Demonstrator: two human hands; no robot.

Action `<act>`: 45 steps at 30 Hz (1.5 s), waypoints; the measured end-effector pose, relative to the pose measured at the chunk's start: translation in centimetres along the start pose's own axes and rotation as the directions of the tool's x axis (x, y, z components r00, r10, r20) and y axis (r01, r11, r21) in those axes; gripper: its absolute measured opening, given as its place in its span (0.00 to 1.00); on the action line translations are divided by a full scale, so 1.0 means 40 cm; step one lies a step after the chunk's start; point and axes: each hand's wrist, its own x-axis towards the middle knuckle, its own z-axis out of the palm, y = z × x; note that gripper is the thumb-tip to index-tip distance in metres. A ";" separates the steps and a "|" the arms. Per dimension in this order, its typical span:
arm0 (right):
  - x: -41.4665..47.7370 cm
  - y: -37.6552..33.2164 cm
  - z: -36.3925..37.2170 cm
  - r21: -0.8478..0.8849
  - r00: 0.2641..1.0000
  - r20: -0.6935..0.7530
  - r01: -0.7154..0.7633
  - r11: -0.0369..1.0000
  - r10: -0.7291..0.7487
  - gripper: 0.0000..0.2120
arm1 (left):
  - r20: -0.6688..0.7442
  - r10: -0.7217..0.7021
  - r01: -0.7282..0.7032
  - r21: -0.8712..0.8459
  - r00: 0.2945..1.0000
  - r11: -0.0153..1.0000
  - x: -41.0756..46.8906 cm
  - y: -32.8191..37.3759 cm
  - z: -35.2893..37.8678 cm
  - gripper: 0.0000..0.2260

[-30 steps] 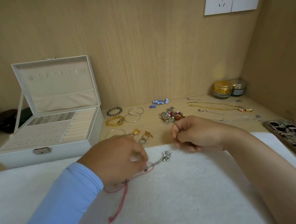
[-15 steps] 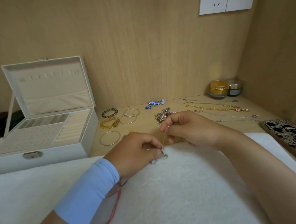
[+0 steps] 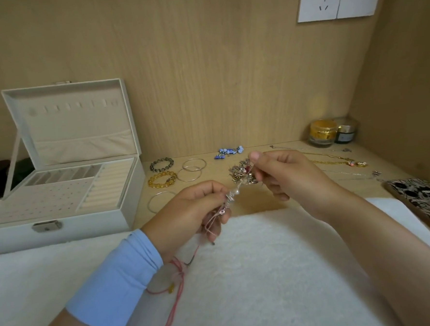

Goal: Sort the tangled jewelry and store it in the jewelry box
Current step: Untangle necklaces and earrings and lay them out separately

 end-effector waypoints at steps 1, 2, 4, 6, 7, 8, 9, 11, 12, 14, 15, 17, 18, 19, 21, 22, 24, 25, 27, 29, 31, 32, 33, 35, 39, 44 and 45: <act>0.000 0.000 0.000 0.007 1.000 0.010 0.006 1.000 -0.006 0.23 | -0.034 -0.013 0.012 -0.027 0.999 1.000 0.001 0.001 0.001 0.09; -0.001 0.000 0.000 0.001 0.999 0.025 0.022 1.000 -0.022 0.25 | -0.072 -0.026 0.022 -0.046 0.997 0.999 0.001 0.004 0.002 0.09; -0.006 -0.001 0.001 -0.030 0.996 0.065 0.057 0.998 -0.054 0.28 | -0.122 -0.061 0.050 -0.085 0.991 0.995 0.004 0.006 0.002 0.09; -0.011 0.002 -0.007 -0.077 0.986 0.143 0.099 0.992 -0.087 0.29 | -0.114 -0.113 0.096 -0.144 0.987 0.985 0.008 0.007 0.000 0.10; -0.013 0.004 -0.015 -0.102 0.976 0.192 0.129 0.986 -0.108 0.29 | -0.088 -0.135 0.118 -0.178 0.987 0.977 0.008 0.009 -0.003 0.11; -0.014 0.005 -0.024 -0.127 0.963 0.240 0.156 0.979 -0.123 0.28 | -0.053 -0.153 0.139 -0.210 0.987 0.968 0.006 0.010 -0.008 0.11; -0.016 0.006 -0.034 -0.157 0.950 0.286 0.176 0.972 -0.126 0.27 | -0.015 -0.162 0.154 -0.235 0.987 0.960 0.004 0.012 -0.012 0.12; -0.019 0.009 -0.053 -0.225 0.924 0.367 0.198 0.954 -0.105 0.26 | 0.022 -0.167 0.167 -0.264 0.986 0.950 0.000 0.017 -0.020 0.11; -0.021 0.009 -0.061 -0.267 0.918 0.387 0.202 0.942 -0.087 0.25 | 0.013 -0.167 0.165 -0.258 0.986 0.952 -0.002 0.019 -0.023 0.11; -0.026 0.006 -0.074 -0.329 0.910 0.414 0.182 0.927 -0.032 0.23 | -0.047 -0.148 0.136 -0.189 0.988 0.972 -0.006 0.018 -0.028 0.11; -0.028 0.004 -0.078 -0.358 0.905 0.425 0.154 0.921 0.014 0.22 | -0.074 -0.127 0.115 -0.140 0.989 0.983 -0.008 0.016 -0.031 0.10; -0.033 0.001 -0.082 -0.433 0.894 0.434 0.097 0.896 0.113 0.24 | -0.094 -0.075 0.074 -0.022 0.993 0.997 -0.013 0.011 -0.037 0.09; -0.034 0.002 -0.082 -0.475 0.885 0.435 0.069 0.877 0.166 0.27 | -0.099 -0.050 0.056 0.059 0.994 0.997 -0.016 0.008 -0.041 0.08; -0.037 0.002 -0.079 -0.519 0.874 0.433 0.042 0.854 0.220 0.29 | -0.104 -0.028 0.043 0.145 0.994 0.988 -0.019 0.004 -0.044 0.07; -0.039 0.002 -0.075 -0.604 0.853 0.423 0.013 0.797 0.307 0.27 | -0.119 0.003 0.032 0.293 0.993 0.956 -0.023 -0.005 -0.045 0.06; -0.040 0.001 -0.073 -0.642 0.848 0.410 0.006 0.766 0.337 0.24 | -0.134 0.017 0.031 0.346 0.991 0.938 -0.024 -0.011 -0.043 0.05; -0.042 -0.006 -0.067 -0.686 0.860 0.374 0.005 0.728 0.346 0.19 | -0.156 0.060 0.013 0.426 0.986 0.905 -0.023 -0.024 -0.039 0.05; -0.043 -0.010 -0.064 -0.698 0.878 0.344 0.002 0.716 0.332 0.16 | -0.155 0.094 -0.012 0.462 0.983 0.887 -0.024 -0.030 -0.036 0.06; -0.044 -0.016 -0.061 -0.710 0.918 0.287 0.013 0.704 0.272 0.07 | -0.129 0.188 -0.077 0.590 0.974 0.804 -0.024 -0.037 -0.035 0.09; -0.046 -0.022 -0.057 -0.738 0.949 0.246 0.051 0.673 0.198 0.04 | -0.088 0.283 -0.122 0.753 0.955 0.647 -0.028 -0.038 -0.037 0.09; -0.042 -0.025 -0.048 -0.759 0.970 0.222 0.108 0.642 0.099 0.08 | -0.035 0.329 -0.170 0.801 0.944 0.574 -0.031 -0.032 -0.033 0.06; -0.039 -0.026 -0.040 -0.740 0.971 0.228 0.130 0.660 0.064 0.08 | -0.007 0.330 -0.195 0.795 0.944 0.575 -0.031 -0.029 -0.029 0.04; -0.037 -0.024 -0.029 -0.718 0.967 0.249 0.143 0.681 0.059 0.07 | 0.023 0.318 -0.210 0.794 0.948 0.570 -0.031 -0.028 -0.023 0.03; -0.033 -0.016 -0.004 -0.728 0.948 0.301 0.158 0.667 0.104 0.06 | 0.083 0.265 -0.211 0.840 0.961 0.500 -0.027 -0.028 -0.008 0.06; -0.022 -0.005 0.016 -0.802 0.936 0.317 0.179 0.570 0.152 0.04 | 0.084 0.233 -0.182 0.878 0.969 0.442 -0.008 -0.033 0.000 0.06; -0.029 0.002 0.000 -0.673 0.928 0.350 0.156 0.723 0.125 0.04 | 0.035 0.249 -0.170 0.823 0.968 0.542 -0.002 -0.043 -0.002 0.06; -0.029 0.003 -0.007 -0.603 0.931 0.345 0.126 0.788 0.115 0.05 | 0.009 0.237 -0.162 0.755 0.971 0.635 -0.004 -0.041 -0.002 0.07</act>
